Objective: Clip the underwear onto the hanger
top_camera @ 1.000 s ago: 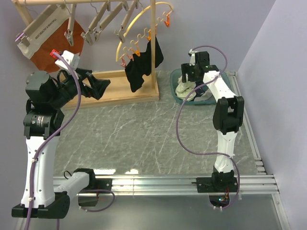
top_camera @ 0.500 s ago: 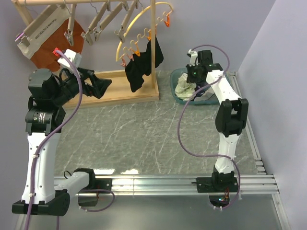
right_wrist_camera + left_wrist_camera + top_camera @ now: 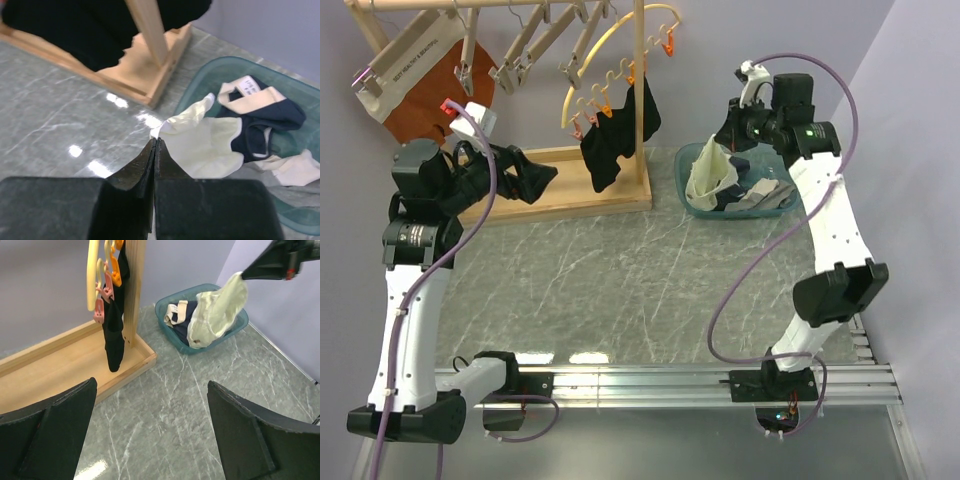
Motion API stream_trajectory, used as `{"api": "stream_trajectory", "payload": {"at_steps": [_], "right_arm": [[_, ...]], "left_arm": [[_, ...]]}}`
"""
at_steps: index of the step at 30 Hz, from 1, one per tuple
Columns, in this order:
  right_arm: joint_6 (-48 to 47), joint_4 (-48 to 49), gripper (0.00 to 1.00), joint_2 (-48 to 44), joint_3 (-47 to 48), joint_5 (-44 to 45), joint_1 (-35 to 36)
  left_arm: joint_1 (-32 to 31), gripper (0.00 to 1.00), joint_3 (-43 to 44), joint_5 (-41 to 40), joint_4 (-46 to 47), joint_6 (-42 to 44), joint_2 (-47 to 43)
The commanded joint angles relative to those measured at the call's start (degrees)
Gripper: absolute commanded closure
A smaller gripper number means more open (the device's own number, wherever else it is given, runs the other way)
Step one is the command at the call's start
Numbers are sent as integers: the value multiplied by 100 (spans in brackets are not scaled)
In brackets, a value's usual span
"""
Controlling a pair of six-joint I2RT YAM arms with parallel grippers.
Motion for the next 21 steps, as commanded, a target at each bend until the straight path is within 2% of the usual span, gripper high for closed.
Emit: {"api": "stream_trajectory", "payload": {"at_steps": [1,9,15,18,19,21], "right_arm": [[151,-253,100,-560,-263,-472,47],[652,-289,100,-1606,-942,-1790,301],[1434,405,100,-2178,-1442,-2414,565],[1496,686,100,-2502,-2178,-2660,627],[1444,713,100,-2591,-2773,-2669,662],[1006,609,100,-2828,-3391,-2661,724]], "left_arm": [[9,3,-51,127,190,-12,-15],[9,3,-227,162,146,76,-15],[9,3,-262,206,190,-12,55],[9,3,-314,250,173,40,90],[17,3,-332,258,155,67,99],[9,3,-402,258,120,172,108]]}}
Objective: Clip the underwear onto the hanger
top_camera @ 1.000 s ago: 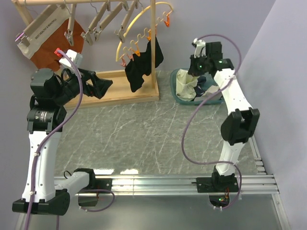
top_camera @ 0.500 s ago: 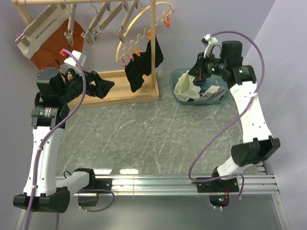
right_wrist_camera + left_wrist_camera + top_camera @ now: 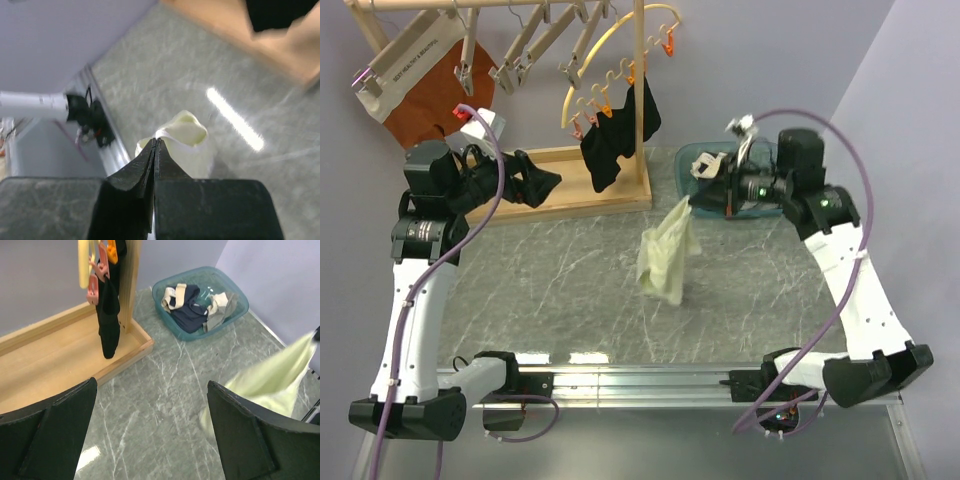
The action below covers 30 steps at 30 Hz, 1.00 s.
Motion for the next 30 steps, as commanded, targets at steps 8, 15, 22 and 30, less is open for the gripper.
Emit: {"api": "stream_trajectory", "payload": {"at_steps": [8,15,22,30], "right_arm": [[-4067,-2429,100,-399,-2436,1198,202],[-5396,-2932,81,-970,-3551,2587,456],[-4879,-2317,39,-647,-3510,2757,-59],[-3271,-1754,43,777,-2579,2106,-413]], "left_arm": [[-114,5,-243,756,-790,1191,363],[-1572,11,-1235,-26,-698,1958,661],[-2214,18,-1818,-211,516,824,1776],[-2724,24,-1290,-202,834,-293,3744]]}}
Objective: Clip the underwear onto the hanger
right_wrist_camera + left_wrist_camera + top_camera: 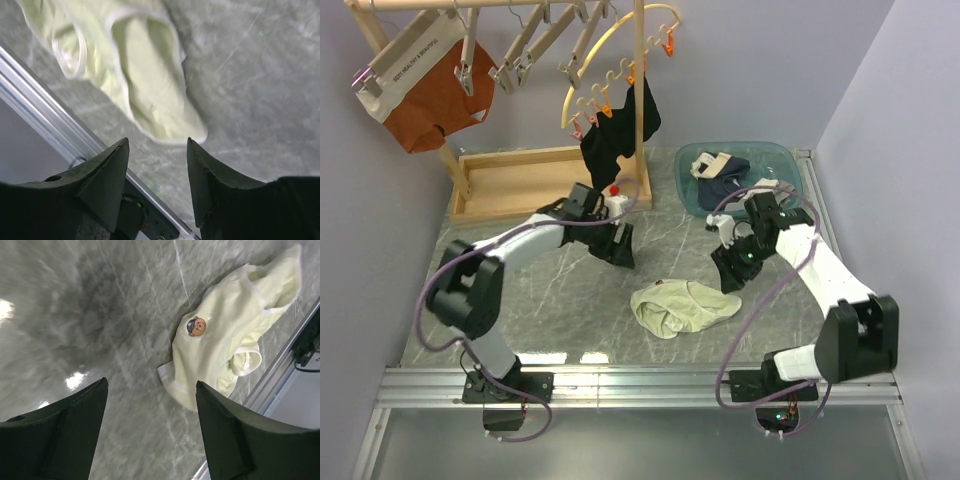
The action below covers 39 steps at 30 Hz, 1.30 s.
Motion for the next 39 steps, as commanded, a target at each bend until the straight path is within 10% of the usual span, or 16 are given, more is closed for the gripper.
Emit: {"api": "stream_trajectory", "payload": {"at_steps": [1,11,19,26,39], "right_arm": [[778,434,43,489,441,-305,-37],[963,487,45,991,731,-253,-169],[866,311,45,1132,1118,-472,-424],[972,223,46,1167,1618,-701,-494],[1235,540,48,1316,1321,-832,-512]], "left_arm": [[-281,24,410,-30,362,-616,520],[-993,43,438,93,230,-1056,1576],[-1046,100,1112,67,-183,-776,1594],[-1212,100,1800,-1073,-605,443,620],[-3348,100,-1484,-2930,458,3003,-1244]]}}
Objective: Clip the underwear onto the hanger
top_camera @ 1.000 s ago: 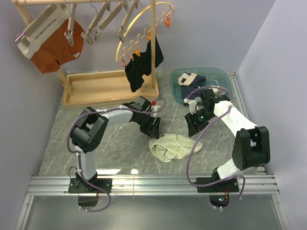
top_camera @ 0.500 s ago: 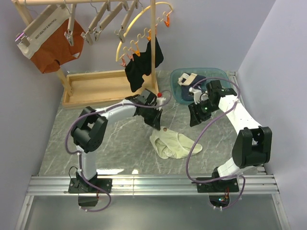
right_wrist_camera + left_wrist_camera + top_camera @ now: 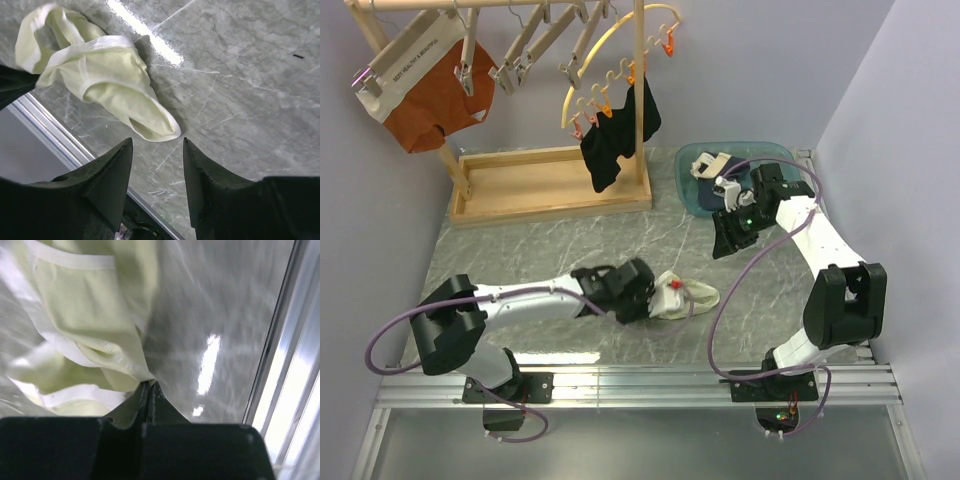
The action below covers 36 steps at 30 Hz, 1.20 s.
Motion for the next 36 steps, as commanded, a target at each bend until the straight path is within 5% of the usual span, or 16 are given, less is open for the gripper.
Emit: {"api": "stream_trajectory", "payload": {"at_steps": [1,5,9,14,20,27,36], "right_arm": [[90,122,48,118,-113,-177,-55],[116,113,49,268,-210,-388,-20],[90,61,51,321,-307,-739,76],[186,306,53,119,-535,-801,305],[740,991,55,294,-413,-608,858],[1092,1581,51,944,-202,-186,1746],[1022,1678,44,1981,361,-186,2186]], "left_arm": [[-373,100,-608,-628,325,890,-320],[-919,93,-1135,-927,588,1409,-592],[-1166,63,-1286,-1084,607,1174,-672],[-737,43,-1076,-666,379,297,-1487],[677,36,-399,513,-246,-751,-2096],[2777,32,-99,1866,-738,-1253,-1675],[3562,30,-284,2640,-843,-1473,-1595]]}}
